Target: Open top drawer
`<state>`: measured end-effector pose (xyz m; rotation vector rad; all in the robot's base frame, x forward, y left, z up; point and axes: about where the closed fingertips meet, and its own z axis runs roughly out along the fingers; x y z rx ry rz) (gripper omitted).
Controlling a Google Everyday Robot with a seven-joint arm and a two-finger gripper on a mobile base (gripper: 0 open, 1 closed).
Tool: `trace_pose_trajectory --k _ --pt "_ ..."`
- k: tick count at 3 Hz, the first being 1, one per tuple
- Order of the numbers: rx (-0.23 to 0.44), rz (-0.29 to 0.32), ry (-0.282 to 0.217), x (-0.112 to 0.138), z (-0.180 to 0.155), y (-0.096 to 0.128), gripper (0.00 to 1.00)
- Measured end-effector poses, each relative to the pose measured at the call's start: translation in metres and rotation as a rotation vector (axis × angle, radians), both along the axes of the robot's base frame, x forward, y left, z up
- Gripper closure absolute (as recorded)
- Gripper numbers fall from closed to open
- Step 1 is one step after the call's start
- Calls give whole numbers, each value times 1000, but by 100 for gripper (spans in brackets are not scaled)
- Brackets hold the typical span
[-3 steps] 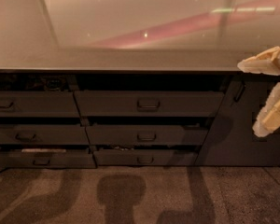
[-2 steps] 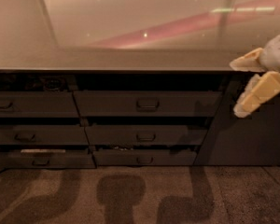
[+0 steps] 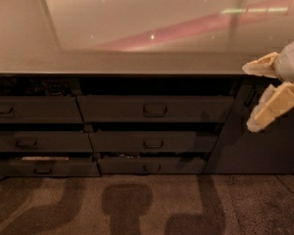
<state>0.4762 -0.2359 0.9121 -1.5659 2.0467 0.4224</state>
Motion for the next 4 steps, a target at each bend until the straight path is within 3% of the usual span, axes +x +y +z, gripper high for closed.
trace_pose_trajectory --k 1,2,3,4 --pt "-3 40 -192 -41 23 23 0" --pt "-21 5 -240 -56 8 5 0" --pt "-21 5 -240 -56 8 5 0" --pt "-73 -30 -209 -36 -8 0 0"
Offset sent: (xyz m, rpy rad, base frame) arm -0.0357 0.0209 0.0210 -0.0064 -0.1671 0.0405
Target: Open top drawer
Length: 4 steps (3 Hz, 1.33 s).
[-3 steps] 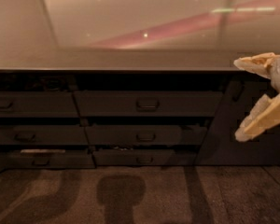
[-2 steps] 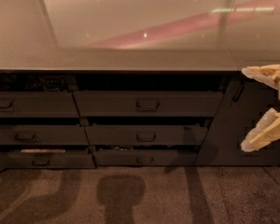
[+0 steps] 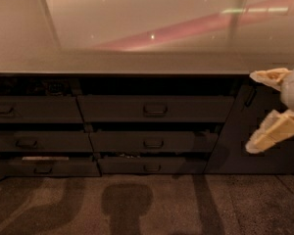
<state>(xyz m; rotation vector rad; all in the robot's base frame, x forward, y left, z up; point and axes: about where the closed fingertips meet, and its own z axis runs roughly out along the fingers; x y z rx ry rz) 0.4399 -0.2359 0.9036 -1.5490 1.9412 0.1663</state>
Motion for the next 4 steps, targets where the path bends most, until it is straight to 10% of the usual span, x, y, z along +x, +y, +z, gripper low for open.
trace_pose_trajectory --k 2,4 --pt "-204 -89 42 68 -78 -21 0" --pt "-201 -55 -6 60 -74 -20 0"
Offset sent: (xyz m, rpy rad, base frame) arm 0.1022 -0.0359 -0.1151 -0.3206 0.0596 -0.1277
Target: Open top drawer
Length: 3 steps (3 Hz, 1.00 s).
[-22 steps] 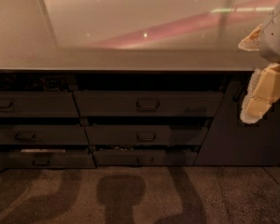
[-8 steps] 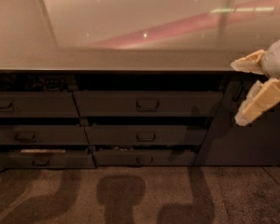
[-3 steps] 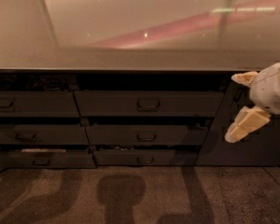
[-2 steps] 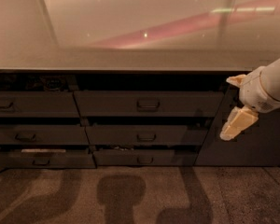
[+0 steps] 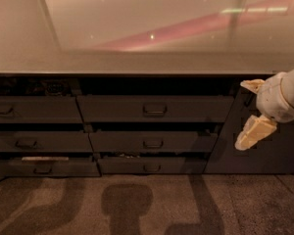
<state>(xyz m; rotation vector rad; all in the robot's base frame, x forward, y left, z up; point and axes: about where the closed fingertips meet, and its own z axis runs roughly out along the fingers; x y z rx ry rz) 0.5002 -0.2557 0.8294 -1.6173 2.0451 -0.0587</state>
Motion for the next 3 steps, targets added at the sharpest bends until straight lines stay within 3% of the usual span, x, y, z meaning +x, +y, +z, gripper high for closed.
trace_pose_trajectory --k 1,2,3 --pt "-22 62 -119 -30 5 7 0" --pt "-63 65 -178 -36 -3 -11 0" --pt "-63 65 -179 -36 -2 -11 0"
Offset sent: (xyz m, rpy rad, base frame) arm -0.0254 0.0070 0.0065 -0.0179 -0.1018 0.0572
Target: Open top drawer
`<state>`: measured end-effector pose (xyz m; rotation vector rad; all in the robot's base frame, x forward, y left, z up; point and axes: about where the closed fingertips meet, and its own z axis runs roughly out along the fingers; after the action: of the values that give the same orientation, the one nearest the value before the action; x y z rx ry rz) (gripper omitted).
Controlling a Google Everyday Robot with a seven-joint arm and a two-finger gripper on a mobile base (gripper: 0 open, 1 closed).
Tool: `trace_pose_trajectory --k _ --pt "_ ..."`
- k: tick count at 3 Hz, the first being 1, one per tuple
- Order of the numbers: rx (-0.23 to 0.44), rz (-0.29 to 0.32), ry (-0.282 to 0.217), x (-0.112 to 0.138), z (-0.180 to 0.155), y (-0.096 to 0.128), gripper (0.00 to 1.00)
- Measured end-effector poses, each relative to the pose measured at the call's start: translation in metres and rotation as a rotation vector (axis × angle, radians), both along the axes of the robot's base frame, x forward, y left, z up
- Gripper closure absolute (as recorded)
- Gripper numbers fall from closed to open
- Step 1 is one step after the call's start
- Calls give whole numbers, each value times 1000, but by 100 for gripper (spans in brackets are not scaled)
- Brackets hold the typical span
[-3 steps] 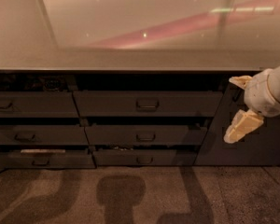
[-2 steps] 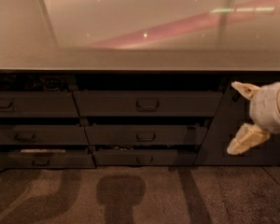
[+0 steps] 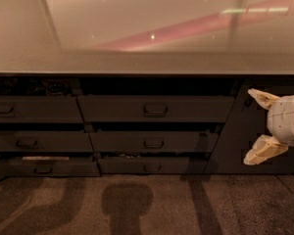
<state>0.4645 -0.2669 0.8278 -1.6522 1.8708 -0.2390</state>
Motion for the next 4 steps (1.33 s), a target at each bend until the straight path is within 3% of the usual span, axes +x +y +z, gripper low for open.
trace_pose_trajectory --k 2,4 --pt "-48 -43 159 40 -45 -7 0" --pt "-115 -62 263 80 -85 -5 0"
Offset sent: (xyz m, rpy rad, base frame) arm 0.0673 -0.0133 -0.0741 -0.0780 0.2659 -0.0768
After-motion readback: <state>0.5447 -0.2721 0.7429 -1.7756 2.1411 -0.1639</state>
